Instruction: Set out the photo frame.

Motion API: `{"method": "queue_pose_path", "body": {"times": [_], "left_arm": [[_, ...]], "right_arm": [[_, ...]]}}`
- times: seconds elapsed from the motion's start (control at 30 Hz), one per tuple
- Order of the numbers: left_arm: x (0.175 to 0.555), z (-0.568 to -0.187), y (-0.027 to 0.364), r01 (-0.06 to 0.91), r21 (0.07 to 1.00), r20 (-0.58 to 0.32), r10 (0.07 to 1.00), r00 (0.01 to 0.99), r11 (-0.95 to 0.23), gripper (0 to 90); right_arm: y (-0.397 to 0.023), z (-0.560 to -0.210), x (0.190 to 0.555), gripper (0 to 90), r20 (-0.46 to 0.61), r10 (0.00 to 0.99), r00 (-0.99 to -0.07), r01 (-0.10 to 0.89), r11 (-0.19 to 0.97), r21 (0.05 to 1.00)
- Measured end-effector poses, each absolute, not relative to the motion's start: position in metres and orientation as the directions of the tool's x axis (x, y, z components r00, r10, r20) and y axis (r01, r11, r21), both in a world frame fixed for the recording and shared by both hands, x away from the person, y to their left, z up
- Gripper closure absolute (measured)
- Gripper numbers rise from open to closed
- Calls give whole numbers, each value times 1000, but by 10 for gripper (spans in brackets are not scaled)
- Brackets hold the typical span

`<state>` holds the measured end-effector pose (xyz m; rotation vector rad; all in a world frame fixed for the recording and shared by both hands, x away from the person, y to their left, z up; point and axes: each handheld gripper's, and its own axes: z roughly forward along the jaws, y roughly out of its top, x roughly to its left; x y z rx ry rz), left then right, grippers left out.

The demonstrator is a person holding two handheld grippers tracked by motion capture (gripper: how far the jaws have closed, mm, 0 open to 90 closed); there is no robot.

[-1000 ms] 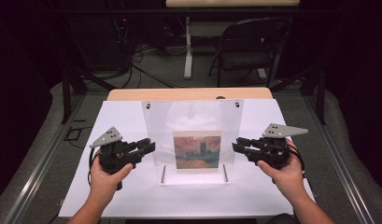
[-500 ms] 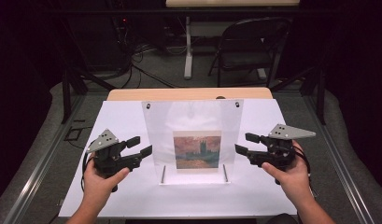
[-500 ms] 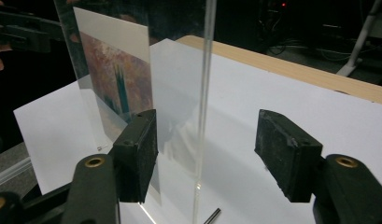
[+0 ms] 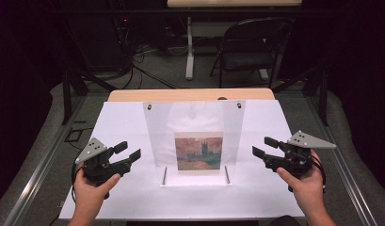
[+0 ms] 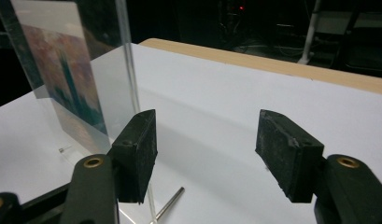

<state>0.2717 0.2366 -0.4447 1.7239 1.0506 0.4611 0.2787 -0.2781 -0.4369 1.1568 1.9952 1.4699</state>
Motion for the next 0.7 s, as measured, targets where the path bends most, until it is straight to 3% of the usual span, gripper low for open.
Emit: {"method": "queue_pose_path", "body": {"times": [0.33,0.7], "left_arm": [[275,-482,248,495,867,-210,858,468,-58,381],[284,-520,244,524,847,-184,878,443,-87,381]], "right_arm": [[-280,-476,277,379,152,845,-512,447,112,888],[-271,-510,284,377,89,866,-492,437,157,886]]}}
